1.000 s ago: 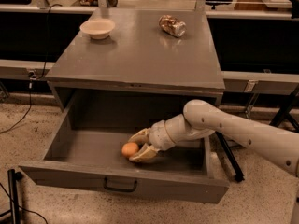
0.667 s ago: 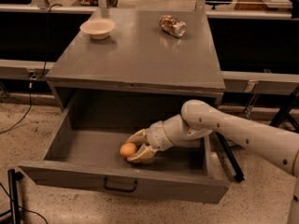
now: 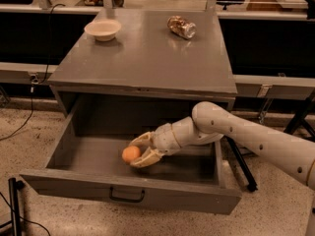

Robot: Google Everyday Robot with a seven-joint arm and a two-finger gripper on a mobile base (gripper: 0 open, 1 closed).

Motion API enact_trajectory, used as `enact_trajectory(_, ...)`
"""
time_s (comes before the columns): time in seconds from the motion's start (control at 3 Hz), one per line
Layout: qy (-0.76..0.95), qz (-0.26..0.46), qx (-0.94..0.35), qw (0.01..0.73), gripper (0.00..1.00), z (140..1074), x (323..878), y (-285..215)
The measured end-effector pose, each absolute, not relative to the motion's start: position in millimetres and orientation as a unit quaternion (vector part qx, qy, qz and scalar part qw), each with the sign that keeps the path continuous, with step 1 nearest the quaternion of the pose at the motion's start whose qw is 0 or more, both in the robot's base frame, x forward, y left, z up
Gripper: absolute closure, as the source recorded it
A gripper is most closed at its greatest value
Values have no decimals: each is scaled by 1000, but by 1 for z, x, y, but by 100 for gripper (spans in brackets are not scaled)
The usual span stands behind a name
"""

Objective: Pick orange from top drawer and place on counter

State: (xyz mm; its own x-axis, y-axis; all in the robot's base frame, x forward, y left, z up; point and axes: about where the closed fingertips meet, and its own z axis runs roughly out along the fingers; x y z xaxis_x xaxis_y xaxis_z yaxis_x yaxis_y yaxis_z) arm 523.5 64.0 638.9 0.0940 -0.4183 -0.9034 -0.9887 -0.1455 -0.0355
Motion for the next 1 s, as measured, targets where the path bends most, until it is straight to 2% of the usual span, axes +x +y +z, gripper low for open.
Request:
enact_trajectory(0.33,522,413,-632,397,100,687,525,56)
enact_trajectory(1.0,509,384,-641,426,100,777,537,23)
